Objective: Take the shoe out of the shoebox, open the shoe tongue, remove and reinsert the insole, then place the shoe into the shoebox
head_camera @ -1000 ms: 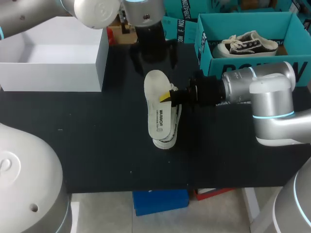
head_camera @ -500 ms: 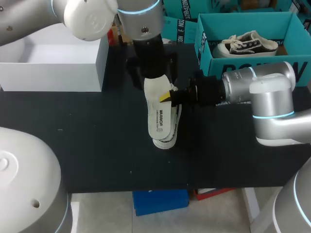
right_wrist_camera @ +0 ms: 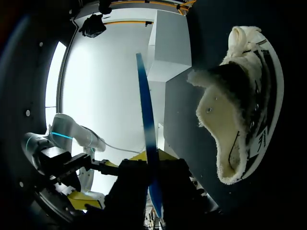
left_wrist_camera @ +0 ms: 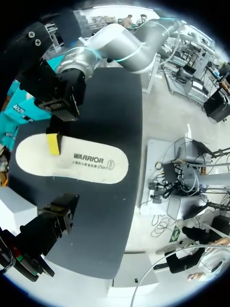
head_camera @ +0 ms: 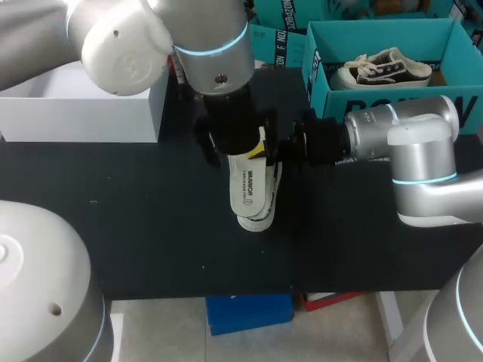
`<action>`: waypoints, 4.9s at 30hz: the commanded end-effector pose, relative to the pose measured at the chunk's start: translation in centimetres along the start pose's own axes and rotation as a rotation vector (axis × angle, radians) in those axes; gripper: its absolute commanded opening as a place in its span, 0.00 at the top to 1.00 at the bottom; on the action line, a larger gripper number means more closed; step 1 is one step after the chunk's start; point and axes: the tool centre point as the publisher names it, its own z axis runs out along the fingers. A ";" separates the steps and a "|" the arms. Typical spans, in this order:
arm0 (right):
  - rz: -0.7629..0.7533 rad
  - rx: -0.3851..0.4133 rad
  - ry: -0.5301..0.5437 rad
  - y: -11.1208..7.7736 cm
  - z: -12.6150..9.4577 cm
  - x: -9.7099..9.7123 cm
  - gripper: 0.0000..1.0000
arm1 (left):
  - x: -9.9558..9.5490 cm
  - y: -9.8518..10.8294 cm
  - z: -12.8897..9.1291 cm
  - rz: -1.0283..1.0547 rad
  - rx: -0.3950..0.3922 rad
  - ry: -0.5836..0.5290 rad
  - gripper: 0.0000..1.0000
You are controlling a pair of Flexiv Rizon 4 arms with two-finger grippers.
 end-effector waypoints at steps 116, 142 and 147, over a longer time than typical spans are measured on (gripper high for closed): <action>0.001 0.001 -0.002 0.1 0.1 0.0 1.00 | 2.9 6.7 3.9 -0.208 -0.123 -1.407 0.07; 0.001 0.001 -0.002 0.1 0.1 0.0 1.00 | 1.3 9.0 4.5 -0.249 -0.180 -1.389 1.00; 0.001 0.001 -0.002 0.1 0.1 0.0 1.00 | 1.2 9.1 4.8 -0.251 -0.166 -1.389 1.00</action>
